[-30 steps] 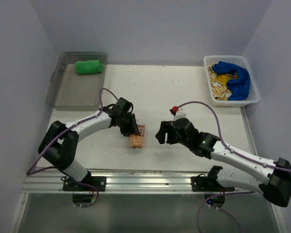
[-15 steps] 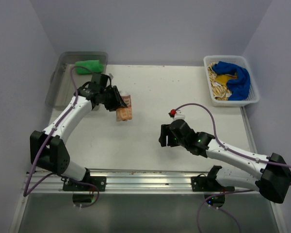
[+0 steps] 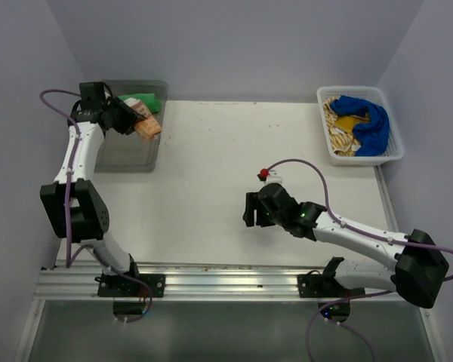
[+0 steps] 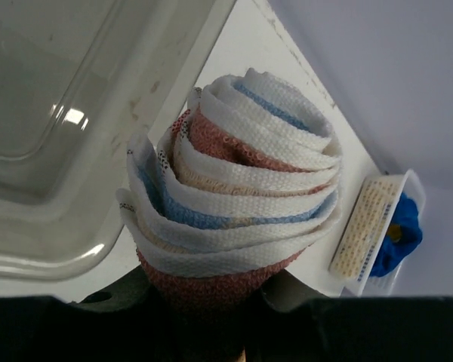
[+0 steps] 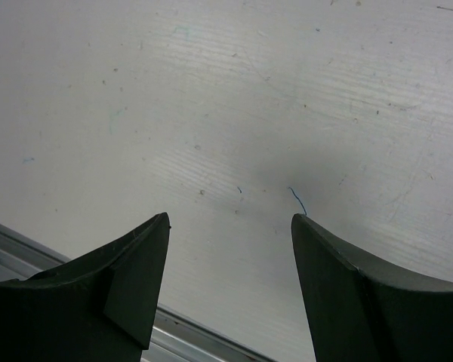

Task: Roll the towels
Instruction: Place the rolled towel into the container

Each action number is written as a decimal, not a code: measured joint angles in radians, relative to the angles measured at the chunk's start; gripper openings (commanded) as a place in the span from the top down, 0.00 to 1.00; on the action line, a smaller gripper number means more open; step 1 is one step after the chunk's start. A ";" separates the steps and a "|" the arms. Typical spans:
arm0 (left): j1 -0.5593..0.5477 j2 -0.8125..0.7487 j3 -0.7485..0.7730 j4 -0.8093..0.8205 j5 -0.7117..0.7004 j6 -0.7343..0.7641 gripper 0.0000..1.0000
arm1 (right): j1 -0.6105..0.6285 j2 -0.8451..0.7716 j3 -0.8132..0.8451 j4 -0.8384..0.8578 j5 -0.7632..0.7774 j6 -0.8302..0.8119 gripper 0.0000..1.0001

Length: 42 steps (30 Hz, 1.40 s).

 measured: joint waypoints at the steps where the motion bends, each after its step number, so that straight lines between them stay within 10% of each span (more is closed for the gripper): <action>1: 0.008 0.039 0.010 0.033 0.001 -0.027 0.85 | 0.000 0.011 0.003 0.004 0.000 0.003 0.31; 23: 0.085 0.554 -0.061 0.848 0.000 -0.634 0.77 | 0.000 0.224 0.097 0.021 -0.052 0.030 0.31; 42: 0.086 0.610 -0.030 0.917 -0.137 -0.734 0.72 | 0.000 0.261 0.132 0.012 -0.063 0.032 0.31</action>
